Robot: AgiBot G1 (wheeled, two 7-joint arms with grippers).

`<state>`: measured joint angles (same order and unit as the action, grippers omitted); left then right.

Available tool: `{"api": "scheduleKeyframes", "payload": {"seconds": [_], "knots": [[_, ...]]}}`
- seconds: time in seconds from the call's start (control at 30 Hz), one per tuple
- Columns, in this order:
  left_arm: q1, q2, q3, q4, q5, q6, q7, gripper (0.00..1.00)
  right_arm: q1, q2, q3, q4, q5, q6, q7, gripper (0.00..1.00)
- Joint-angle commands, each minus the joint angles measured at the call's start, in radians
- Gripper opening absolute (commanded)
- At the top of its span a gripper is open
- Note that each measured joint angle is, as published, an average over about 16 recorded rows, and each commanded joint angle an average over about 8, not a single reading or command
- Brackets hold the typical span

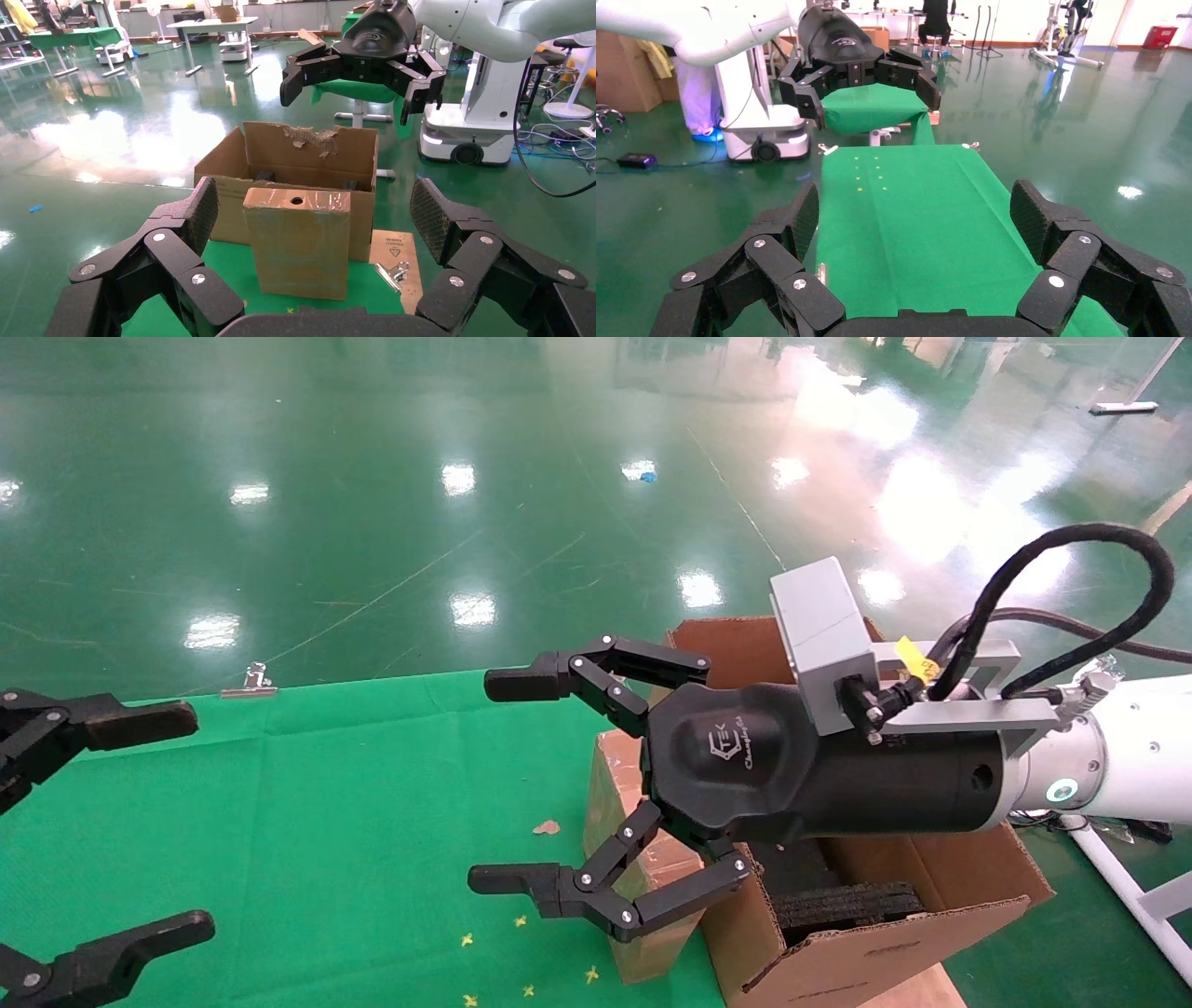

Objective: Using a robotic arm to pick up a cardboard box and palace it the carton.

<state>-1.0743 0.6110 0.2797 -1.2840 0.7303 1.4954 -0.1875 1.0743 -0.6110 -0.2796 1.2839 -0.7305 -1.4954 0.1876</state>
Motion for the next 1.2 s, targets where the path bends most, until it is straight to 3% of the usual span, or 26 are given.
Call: {"api": "scheduleKeyframes", "payload": {"seconds": [0.03,0.37,0.6,0.97,1.2], "knots": [[0.0,0.0,0.0,0.0,0.0,0.0,0.0,1.0,0.0,0.0,0.0,0.0,0.0,0.0,0.0,1.0],[0.0,0.0,0.0,0.0,0.0,0.0,0.0,1.0,0.007,-0.003,-0.012,0.016,-0.021,0.001,0.005,1.0],[-0.001,0.0,0.001,0.001,0.0,0.0,0.001,1.0,0.1,-0.038,-0.104,0.059,-0.18,-0.008,0.08,1.0],[-0.001,0.0,0.002,0.001,-0.001,0.0,0.001,1.0,0.436,-0.243,-0.467,0.067,-0.649,-0.079,0.298,1.0],[-0.001,-0.001,0.002,0.001,-0.001,0.0,0.001,1.0,0.639,-0.338,-0.707,0.068,-0.8,-0.087,0.403,1.0]]}}
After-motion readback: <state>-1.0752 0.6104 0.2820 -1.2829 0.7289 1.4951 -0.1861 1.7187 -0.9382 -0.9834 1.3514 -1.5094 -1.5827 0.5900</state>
